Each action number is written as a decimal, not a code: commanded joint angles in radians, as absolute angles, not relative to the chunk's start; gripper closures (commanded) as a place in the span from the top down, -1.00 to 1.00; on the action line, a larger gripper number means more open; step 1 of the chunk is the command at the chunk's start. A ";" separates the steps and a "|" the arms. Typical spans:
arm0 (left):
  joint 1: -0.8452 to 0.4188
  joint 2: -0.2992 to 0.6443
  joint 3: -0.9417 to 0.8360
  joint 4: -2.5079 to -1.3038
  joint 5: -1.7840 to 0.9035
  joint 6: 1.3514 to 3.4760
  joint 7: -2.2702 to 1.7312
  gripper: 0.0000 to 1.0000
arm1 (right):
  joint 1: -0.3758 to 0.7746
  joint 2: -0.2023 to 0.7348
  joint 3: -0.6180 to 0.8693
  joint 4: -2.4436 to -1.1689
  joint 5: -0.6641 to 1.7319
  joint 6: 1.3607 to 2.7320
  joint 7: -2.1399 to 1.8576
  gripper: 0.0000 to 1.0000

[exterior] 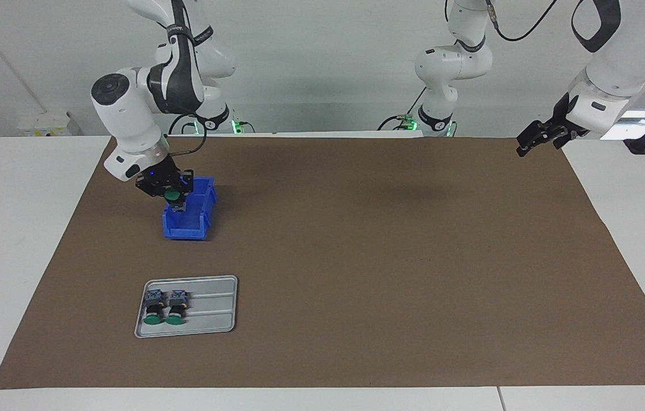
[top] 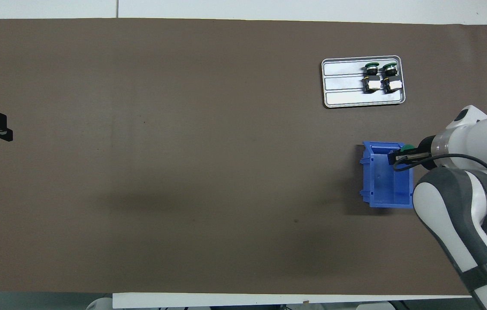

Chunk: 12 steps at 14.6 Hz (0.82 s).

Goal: Place and press button with both arms
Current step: 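Lower the button into the blue bin and open the right gripper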

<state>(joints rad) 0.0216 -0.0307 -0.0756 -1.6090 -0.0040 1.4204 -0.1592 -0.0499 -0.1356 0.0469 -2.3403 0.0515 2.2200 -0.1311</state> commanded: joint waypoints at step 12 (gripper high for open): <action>0.017 -0.058 -0.075 -1.640 0.008 1.442 -0.123 1.00 | -0.048 -0.084 0.052 -2.395 0.069 2.310 -0.155 0.32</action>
